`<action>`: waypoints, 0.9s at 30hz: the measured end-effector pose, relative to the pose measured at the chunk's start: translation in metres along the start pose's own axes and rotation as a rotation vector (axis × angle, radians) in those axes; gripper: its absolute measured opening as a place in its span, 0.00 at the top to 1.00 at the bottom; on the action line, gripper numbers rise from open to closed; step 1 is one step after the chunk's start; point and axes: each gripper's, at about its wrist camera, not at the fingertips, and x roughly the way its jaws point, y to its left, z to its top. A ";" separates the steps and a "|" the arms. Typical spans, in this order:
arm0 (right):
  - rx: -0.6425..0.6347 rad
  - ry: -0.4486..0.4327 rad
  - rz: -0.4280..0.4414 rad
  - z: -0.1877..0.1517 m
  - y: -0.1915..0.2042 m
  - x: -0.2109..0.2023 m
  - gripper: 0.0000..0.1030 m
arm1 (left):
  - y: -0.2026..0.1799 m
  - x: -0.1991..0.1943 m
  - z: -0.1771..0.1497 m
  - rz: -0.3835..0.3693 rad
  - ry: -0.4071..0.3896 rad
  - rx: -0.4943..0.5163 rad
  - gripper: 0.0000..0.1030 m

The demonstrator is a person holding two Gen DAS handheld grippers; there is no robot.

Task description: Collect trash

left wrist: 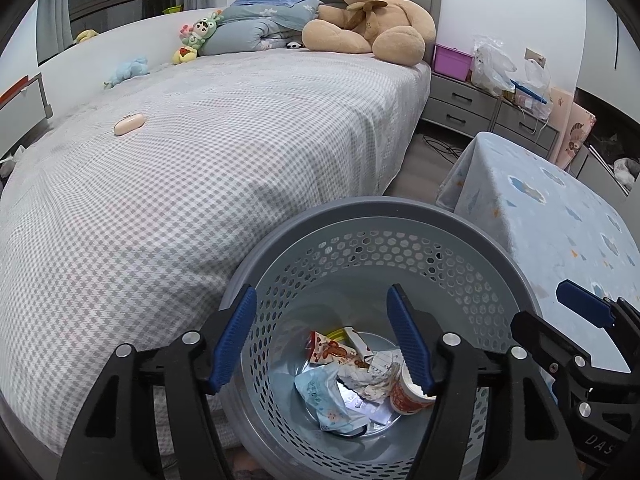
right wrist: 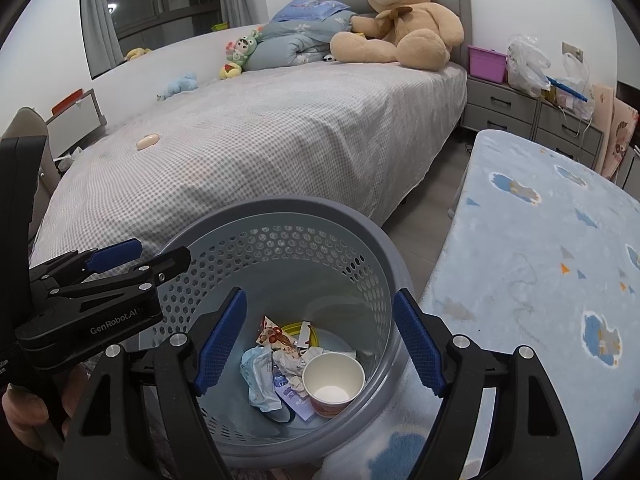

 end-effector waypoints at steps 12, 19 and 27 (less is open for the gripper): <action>0.006 0.005 -0.007 -0.002 0.000 0.000 0.26 | 0.003 -0.001 0.000 0.015 -0.003 -0.011 0.24; 0.005 0.004 -0.007 -0.003 0.000 0.000 0.26 | 0.004 0.001 0.000 0.023 0.003 -0.018 0.21; 0.006 0.004 -0.007 -0.003 0.000 0.000 0.24 | 0.004 0.002 0.000 0.030 0.007 -0.015 0.20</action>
